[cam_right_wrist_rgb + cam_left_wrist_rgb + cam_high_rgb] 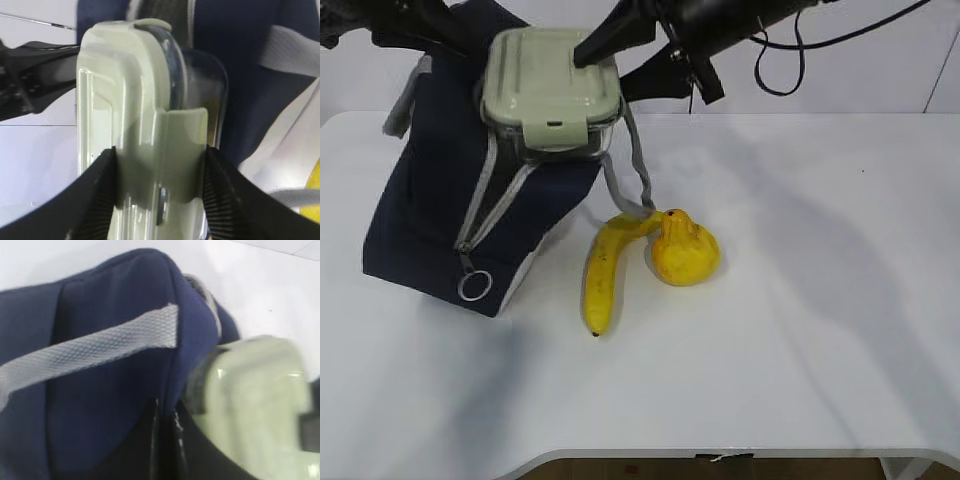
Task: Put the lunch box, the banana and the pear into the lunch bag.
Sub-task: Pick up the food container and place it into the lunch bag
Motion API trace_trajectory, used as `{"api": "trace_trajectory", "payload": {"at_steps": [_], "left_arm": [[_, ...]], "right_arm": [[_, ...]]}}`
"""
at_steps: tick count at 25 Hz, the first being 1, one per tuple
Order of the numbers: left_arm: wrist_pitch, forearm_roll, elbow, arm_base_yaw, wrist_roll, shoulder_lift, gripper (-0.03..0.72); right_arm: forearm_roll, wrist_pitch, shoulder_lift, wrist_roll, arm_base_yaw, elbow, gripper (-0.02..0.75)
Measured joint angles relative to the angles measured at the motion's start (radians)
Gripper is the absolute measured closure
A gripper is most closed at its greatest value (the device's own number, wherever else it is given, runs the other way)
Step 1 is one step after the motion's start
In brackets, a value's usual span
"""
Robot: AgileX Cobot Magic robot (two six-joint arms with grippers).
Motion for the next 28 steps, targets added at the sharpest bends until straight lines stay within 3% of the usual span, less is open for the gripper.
{"api": "trace_trajectory", "payload": {"at_steps": [11,22,28], "left_arm": [[-0.018,-0.141,0.0,-0.016,-0.002,0.0,0.693],[-0.066,-0.166,0.0,-0.056,-0.004,0.011,0.694],[-0.08,-0.171,0.0,-0.056,-0.004,0.011,0.693]], "right_arm": [[-0.051,-0.085,0.053,-0.027,0.009,-0.005,0.347],[-0.041,-0.221,0.105,-0.091,0.103,-0.007,0.347],[0.024,-0.238,0.105,-0.246,0.112,-0.007,0.347]]}}
